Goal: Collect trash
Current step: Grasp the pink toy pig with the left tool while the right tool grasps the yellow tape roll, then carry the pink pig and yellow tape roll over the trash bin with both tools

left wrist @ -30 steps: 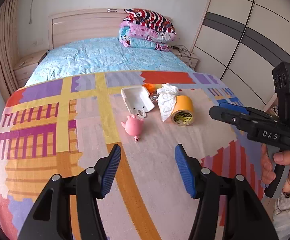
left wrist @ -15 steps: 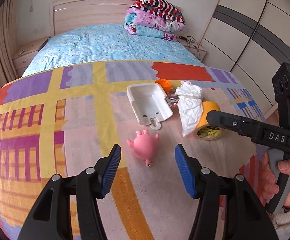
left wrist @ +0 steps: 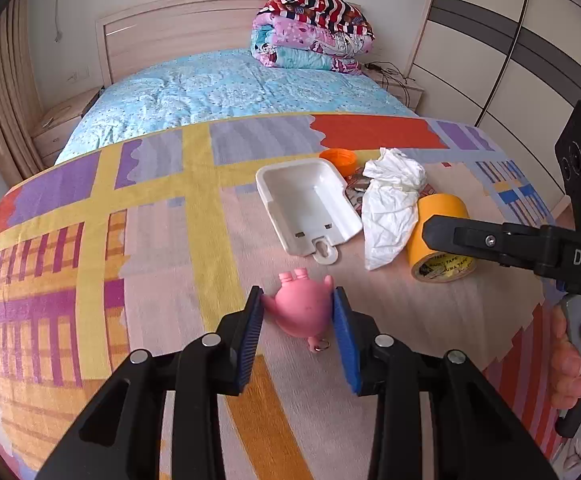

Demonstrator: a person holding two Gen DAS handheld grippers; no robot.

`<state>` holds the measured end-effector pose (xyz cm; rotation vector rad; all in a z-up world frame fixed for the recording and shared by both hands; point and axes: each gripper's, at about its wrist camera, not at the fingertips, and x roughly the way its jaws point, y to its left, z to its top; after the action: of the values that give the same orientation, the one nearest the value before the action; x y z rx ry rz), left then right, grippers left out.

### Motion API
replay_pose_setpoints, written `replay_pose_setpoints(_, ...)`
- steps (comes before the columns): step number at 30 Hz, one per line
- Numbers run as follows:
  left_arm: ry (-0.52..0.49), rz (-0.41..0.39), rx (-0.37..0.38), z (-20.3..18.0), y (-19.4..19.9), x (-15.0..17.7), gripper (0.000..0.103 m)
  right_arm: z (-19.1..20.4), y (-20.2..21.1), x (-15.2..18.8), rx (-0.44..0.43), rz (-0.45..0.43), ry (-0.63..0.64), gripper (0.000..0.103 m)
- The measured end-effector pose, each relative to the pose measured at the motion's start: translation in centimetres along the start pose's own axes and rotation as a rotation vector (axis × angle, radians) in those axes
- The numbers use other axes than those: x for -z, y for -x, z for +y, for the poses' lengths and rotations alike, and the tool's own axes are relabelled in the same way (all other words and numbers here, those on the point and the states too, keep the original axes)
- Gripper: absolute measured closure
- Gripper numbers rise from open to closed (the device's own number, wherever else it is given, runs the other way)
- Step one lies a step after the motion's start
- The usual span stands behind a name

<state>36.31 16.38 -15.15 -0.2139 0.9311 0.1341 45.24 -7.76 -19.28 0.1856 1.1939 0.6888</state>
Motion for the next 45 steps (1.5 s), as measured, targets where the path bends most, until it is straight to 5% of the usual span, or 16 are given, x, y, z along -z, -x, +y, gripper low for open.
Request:
replay_pose_setpoints(17, -0.084, -0.084, 0.023, -3.6, 8.6, 4.1, 0.069, 2.7, 7.6, 4.8, -0.027, -0.052, 0.096, 0.045)
replay_pose_setpoints(34, -0.133, -0.183, 0.071, -7.8, 20.1, 13.9, 0.069, 6.9, 17.3, 16.2, -0.076, -0.177, 0.193, 0.045)
replay_pose_setpoints(45, -0.063, -0.143, 0.141, -7.4, 22.5, 22.0, 0.069, 7.3, 16.3, 23.5, -0.103, -0.108, 0.209, 0.045)
